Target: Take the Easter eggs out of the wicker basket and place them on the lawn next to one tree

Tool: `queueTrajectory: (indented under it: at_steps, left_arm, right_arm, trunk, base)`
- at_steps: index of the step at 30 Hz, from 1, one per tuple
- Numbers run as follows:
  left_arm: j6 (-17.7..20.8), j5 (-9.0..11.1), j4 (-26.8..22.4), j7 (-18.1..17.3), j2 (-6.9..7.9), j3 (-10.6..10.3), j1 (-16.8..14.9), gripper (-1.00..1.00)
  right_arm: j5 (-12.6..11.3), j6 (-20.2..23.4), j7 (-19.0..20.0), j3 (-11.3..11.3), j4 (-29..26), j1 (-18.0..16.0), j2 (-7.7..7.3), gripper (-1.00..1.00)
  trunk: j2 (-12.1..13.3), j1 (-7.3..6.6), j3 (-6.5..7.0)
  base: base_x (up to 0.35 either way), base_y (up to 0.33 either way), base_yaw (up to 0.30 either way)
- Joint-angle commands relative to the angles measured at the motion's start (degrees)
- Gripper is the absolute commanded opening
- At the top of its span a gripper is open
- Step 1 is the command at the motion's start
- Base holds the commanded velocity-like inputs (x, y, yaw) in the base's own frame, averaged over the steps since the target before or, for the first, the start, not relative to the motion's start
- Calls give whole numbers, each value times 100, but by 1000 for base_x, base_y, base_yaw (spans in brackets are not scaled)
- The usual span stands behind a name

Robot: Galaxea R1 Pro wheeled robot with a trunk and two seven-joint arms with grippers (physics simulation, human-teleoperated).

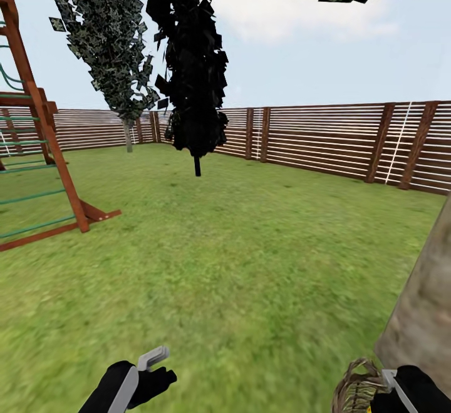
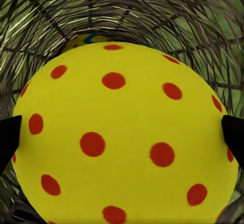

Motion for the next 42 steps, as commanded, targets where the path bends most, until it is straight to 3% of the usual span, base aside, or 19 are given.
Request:
queueTrajectory:
  at_steps: [1,42]
  left_arm:
    - [30,60,-9,48,-5,15,-2,100]
    - [30,60,-9,48,-40,8,-2,100]
  right_arm:
    - [38,24,36,-23,-9,-3,2,-100]
    - [38,19,27,-20,18,-2,2,-100]
  trunk:
    - [39,-23,12]
    - [1683,-924,748]
  base:
    - [0,0,0]
    - [0,0,0]
